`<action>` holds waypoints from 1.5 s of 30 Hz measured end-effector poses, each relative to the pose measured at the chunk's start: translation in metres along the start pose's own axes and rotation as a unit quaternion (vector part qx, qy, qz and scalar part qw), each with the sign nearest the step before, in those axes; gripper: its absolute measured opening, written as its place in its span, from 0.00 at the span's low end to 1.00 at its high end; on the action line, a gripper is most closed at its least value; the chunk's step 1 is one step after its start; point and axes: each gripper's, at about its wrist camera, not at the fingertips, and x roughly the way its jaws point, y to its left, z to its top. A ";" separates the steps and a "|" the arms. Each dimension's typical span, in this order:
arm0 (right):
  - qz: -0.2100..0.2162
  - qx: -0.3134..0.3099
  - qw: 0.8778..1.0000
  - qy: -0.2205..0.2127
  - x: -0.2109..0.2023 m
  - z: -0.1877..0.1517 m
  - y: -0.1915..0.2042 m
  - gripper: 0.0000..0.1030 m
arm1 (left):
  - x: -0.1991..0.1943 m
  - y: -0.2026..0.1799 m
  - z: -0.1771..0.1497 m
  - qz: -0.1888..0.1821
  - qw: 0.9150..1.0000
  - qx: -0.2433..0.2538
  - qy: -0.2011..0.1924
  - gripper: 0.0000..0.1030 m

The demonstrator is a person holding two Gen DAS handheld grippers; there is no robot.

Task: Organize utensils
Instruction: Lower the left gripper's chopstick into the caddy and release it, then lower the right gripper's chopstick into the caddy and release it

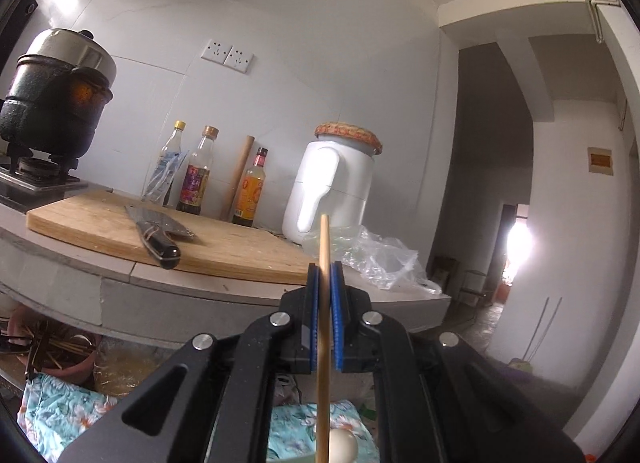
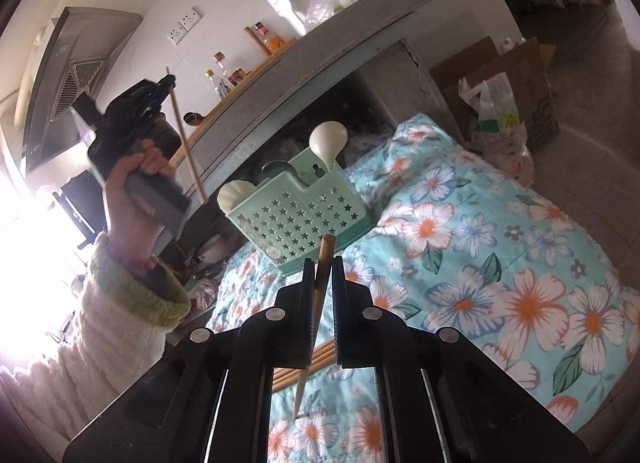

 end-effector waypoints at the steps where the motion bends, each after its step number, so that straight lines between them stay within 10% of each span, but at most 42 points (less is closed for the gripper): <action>1: -0.001 0.002 1.000 0.001 0.001 0.000 -0.002 0.06 | 0.007 0.001 -0.002 0.007 1.000 0.003 0.001 0.05; 24: -0.007 0.018 1.000 0.004 0.007 0.003 -0.017 0.07 | 0.028 0.029 -0.054 0.067 0.995 0.059 0.041 0.06; 29: -0.004 0.012 1.000 -0.002 0.002 0.002 -0.010 0.07 | 0.004 0.037 -0.059 0.077 0.993 0.047 0.071 0.57; 38: 0.013 -0.012 1.000 -0.015 -0.006 0.009 0.011 0.05 | -0.082 0.037 -0.060 0.049 0.994 0.041 0.084 0.90; 45: 0.022 -0.075 0.996 -0.047 -0.022 0.032 0.047 0.04 | -0.142 0.048 -0.089 0.050 0.992 0.026 0.117 0.95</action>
